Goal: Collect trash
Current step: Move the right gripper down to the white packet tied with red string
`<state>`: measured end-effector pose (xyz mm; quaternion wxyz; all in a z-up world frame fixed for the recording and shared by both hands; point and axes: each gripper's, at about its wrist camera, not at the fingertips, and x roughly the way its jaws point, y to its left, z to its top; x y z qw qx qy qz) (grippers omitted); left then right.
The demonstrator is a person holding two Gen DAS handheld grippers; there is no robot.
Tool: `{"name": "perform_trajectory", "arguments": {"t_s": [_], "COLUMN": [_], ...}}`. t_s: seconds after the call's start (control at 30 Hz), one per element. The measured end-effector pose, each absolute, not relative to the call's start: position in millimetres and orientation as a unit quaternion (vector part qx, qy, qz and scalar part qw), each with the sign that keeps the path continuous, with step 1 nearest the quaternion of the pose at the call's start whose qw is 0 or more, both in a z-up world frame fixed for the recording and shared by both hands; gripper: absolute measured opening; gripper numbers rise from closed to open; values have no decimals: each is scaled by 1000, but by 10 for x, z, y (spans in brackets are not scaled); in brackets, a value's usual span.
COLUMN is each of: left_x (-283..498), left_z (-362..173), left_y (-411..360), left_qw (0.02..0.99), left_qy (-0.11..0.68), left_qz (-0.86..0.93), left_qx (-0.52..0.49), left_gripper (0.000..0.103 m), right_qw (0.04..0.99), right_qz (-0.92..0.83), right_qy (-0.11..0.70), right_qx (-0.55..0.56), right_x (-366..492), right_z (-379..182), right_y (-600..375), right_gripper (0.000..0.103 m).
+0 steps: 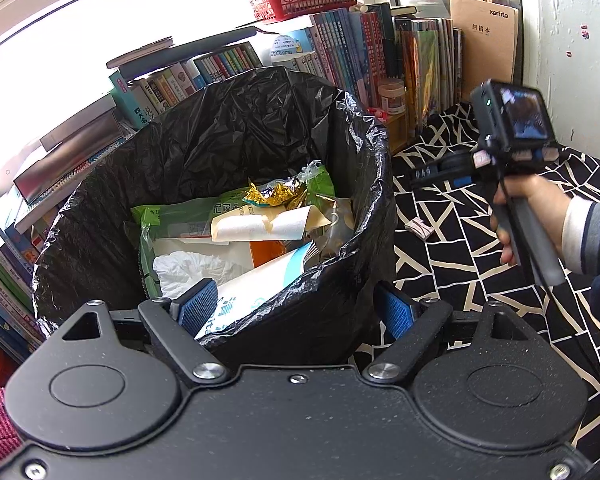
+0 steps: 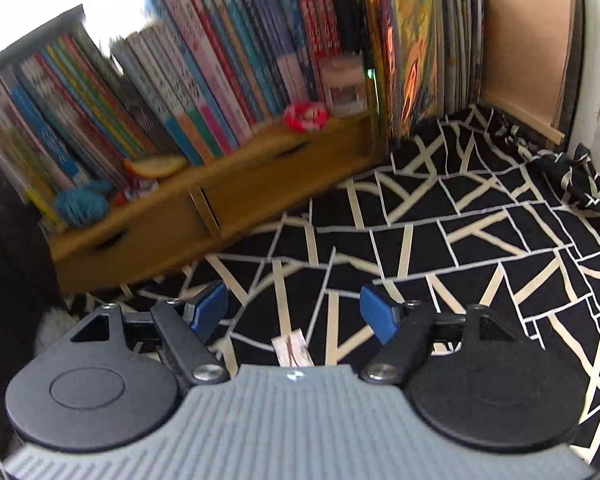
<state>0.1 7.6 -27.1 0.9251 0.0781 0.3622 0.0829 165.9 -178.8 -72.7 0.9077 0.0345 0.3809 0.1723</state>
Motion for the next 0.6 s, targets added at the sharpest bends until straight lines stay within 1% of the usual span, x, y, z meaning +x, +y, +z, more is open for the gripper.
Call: {"name": "perform_trajectory", "arguments": {"t_s": [0.13, 0.27, 0.6], "left_x": [2, 9, 12], "left_z": [-267, -265, -258], "left_y": [73, 52, 57], "left_qw": [925, 925, 925], "left_qy": [362, 361, 362], "left_qz": [84, 86, 86], "left_qx": [80, 83, 81], "left_gripper": [83, 83, 83], "right_qw": [901, 899, 884], "right_qz": [173, 171, 184], "right_qy": [398, 400, 425], "right_qx": [6, -49, -65], "right_x": [1667, 1632, 1635], "right_z": [-914, -1070, -1374], "right_y": [-1715, -1560, -1408], "right_gripper": [83, 83, 83]}}
